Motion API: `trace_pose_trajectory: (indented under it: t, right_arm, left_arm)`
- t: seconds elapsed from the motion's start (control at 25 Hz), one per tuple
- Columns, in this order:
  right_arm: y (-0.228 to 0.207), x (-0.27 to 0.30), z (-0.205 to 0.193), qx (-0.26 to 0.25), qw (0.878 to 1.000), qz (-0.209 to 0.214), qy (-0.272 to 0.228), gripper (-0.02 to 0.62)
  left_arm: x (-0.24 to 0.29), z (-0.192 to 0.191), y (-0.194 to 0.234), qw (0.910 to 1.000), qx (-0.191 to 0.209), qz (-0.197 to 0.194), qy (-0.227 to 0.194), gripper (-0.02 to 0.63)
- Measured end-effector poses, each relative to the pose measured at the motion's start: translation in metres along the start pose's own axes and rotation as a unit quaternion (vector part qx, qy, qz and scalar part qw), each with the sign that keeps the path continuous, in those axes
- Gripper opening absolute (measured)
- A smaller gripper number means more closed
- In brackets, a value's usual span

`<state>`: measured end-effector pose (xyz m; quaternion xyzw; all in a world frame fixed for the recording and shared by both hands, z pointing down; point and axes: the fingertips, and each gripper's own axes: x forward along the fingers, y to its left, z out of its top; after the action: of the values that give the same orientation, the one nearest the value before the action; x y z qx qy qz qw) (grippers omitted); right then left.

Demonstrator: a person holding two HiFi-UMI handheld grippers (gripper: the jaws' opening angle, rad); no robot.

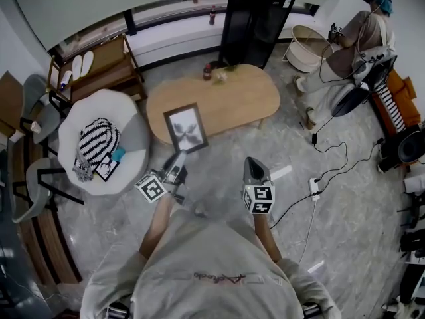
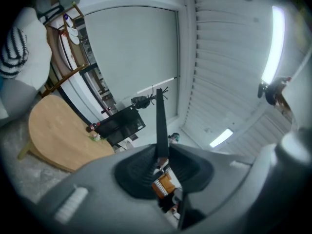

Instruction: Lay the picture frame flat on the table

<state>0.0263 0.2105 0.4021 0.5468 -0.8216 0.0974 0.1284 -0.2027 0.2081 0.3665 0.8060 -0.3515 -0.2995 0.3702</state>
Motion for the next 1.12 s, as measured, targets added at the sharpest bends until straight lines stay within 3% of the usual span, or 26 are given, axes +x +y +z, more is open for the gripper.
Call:
trace_pose_trajectory:
  t: [0.52,1.12]
  right_arm:
    - [-0.003,0.048,0.007,-0.001,1.000,-0.006,0.002,0.005]
    - [-0.010,0.046,-0.006,0.008,1.000,-0.017,0.009,0.005]
  left_arm:
    - [0.032,0.025,0.034,0.9999,-0.003,-0.007,0.010,0.069]
    - [0.039,0.022,0.041,0.9998,-0.001,-0.011,0.018,0.069]
